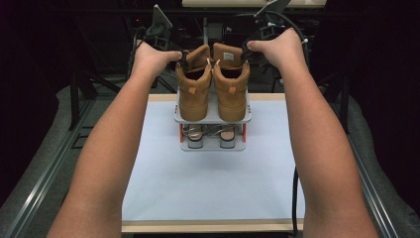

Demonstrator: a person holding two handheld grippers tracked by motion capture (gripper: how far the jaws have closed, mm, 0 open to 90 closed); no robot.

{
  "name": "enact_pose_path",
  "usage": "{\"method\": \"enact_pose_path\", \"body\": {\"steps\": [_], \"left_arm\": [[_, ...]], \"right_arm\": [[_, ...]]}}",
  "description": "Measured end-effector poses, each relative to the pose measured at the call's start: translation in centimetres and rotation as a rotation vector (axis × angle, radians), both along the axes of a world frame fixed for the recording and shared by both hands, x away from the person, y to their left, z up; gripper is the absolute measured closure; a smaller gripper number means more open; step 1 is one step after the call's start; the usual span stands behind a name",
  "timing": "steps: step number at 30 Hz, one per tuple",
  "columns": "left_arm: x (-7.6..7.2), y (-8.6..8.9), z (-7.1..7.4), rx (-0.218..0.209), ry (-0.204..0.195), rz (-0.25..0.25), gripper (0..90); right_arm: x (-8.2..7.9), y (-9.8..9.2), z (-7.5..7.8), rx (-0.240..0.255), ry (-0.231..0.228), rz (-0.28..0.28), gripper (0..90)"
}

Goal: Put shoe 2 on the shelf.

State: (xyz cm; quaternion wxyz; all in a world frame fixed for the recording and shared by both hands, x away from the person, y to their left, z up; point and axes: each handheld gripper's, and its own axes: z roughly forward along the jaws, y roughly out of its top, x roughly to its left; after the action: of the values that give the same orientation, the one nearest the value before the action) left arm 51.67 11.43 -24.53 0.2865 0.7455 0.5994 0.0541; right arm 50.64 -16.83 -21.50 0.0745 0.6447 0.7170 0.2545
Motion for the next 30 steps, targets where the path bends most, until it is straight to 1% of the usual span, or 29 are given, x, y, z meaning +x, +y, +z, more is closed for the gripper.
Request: {"method": "enact_pose_path", "body": {"steps": [3,4,6,8,9,13,15,16,17,18,20,22,23,25,26,28,30], "left_arm": [[-0.4,0.1,0.3,0.000,-0.010,-0.014,38.7],[-0.7,0.2,0.4,0.001,-0.014,-0.026,38.7],[-0.9,0.3,0.6,-0.002,-0.020,-0.033,38.5],[-1.4,0.6,0.9,0.009,-0.027,-0.043,38.5],[-1.6,0.8,1.0,0.007,-0.030,-0.046,38.5],[-2.4,1.7,1.5,0.012,-0.044,-0.059,38.5],[-3.1,2.2,1.7,0.012,-0.051,-0.080,38.5],[-3.3,2.4,1.7,0.010,-0.048,-0.083,38.5],[-3.5,2.6,1.7,0.010,-0.049,-0.086,38.5],[-4.0,3.1,1.7,0.019,-0.052,-0.099,38.5],[-4.5,3.6,1.6,0.013,-0.054,-0.111,38.5],[-5.1,4.2,1.3,0.003,-0.049,-0.122,38.5],[-5.5,4.5,1.2,0.005,-0.047,-0.131,38.5],[-6.1,5.4,0.7,0.012,-0.046,-0.132,38.6],[-6.4,5.7,0.6,0.017,-0.044,-0.137,38.6],[-6.8,6.3,0.3,0.008,-0.038,-0.133,38.7],[-7.5,7.0,-0.1,0.004,-0.044,-0.130,38.6]], "right_arm": [[-0.6,-0.5,0.2,-0.005,-0.019,0.005,39.1],[-0.7,-0.5,0.2,-0.008,-0.019,0.008,38.6],[-1.2,-0.6,0.2,-0.022,-0.010,0.021,38.6],[-1.5,-0.7,0.2,-0.024,-0.005,0.032,38.6],[-1.7,-0.8,0.3,-0.017,-0.001,0.036,38.6],[-2.4,-1.4,0.4,-0.019,-0.003,0.043,38.6],[-2.8,-1.8,0.3,-0.023,-0.008,0.043,38.7],[-3.0,-1.9,0.3,-0.021,-0.008,0.049,38.6],[-3.1,-2.1,0.2,-0.017,-0.008,0.049,38.6],[-3.2,-2.3,0.2,-0.018,-0.006,0.049,38.7],[-3.7,-2.8,0.0,-0.024,-0.001,0.056,38.6],[-4.1,-3.2,-0.2,-0.021,-0.008,0.054,38.7],[-4.3,-3.5,-0.3,-0.016,-0.007,0.059,38.7],[-4.8,-4.1,-0.5,-0.001,-0.004,0.064,38.8],[-5.1,-4.3,-0.7,-0.001,-0.012,0.064,38.8],[-5.8,-4.7,-1.1,0.000,-0.011,0.073,39.0],[-6.3,-4.9,-1.5,-0.008,-0.009,0.078,39.3]]}}
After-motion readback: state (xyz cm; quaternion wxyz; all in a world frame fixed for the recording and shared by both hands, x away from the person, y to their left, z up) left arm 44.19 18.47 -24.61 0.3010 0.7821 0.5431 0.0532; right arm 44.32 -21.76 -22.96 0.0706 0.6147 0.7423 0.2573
